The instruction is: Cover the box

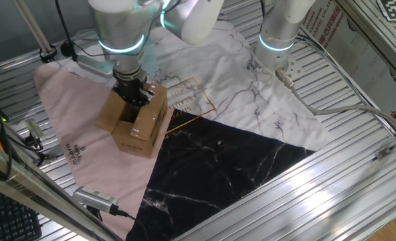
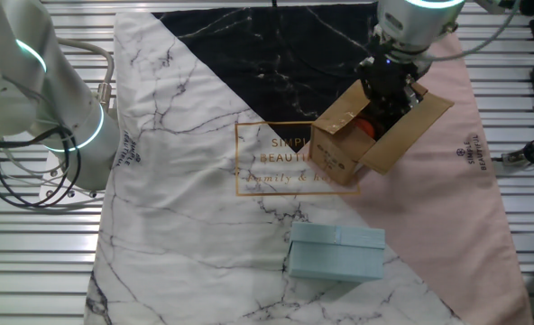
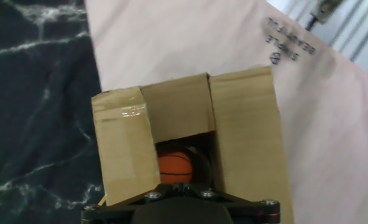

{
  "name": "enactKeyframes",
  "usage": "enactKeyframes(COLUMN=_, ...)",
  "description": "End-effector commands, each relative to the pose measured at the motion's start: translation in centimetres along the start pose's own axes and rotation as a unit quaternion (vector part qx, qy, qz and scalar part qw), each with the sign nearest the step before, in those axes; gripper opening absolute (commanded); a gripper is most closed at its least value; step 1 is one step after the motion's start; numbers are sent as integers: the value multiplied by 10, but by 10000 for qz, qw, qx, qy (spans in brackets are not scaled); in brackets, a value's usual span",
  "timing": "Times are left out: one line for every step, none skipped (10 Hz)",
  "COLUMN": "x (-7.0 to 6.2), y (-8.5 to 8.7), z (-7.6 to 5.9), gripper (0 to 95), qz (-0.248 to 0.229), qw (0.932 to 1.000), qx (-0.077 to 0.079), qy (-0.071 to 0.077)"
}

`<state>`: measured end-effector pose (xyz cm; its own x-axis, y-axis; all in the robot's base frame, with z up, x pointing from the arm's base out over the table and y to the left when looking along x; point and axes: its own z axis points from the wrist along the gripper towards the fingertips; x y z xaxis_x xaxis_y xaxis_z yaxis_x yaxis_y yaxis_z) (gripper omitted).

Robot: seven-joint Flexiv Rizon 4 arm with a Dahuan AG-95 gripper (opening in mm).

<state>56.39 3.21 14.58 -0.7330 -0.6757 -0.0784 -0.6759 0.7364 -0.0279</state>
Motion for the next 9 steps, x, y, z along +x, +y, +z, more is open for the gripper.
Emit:
enactKeyframes(x=2, y=2, z=-2, gripper=0, qz=-118, qw=9988, qx=227, qy=-428)
enactKeyframes(x=2, y=2, z=-2, gripper=0, qz=-112, qw=9985, qx=283, qy=-459)
enactKeyframes(x=2, y=2, z=-2, gripper=0, qz=-77, qw=9987, qx=252, qy=-431)
enactKeyframes(x=2, y=2, z=-2, gripper=0, qz=-23, qw=9993, qx=190, qy=-321)
enactKeyframes(x=2, y=2, z=-2, gripper=0, qz=-40, qw=9994, qx=140, qy=-312)
enactKeyframes(x=2, y=2, z=-2, gripper=0, qz=-46, qw=9996, qx=104, qy=-275)
enactKeyframes(x=2, y=2, z=-2, gripper=0, qz=-72, qw=9998, qx=26, qy=-189)
enactKeyframes(x=2, y=2, z=-2, gripper=0, qz=-114, qw=9999, qx=-51, qy=-103)
enactKeyframes(x=2, y=2, z=-2, gripper=0, qz=-95, qw=9999, qx=-93, qy=-53)
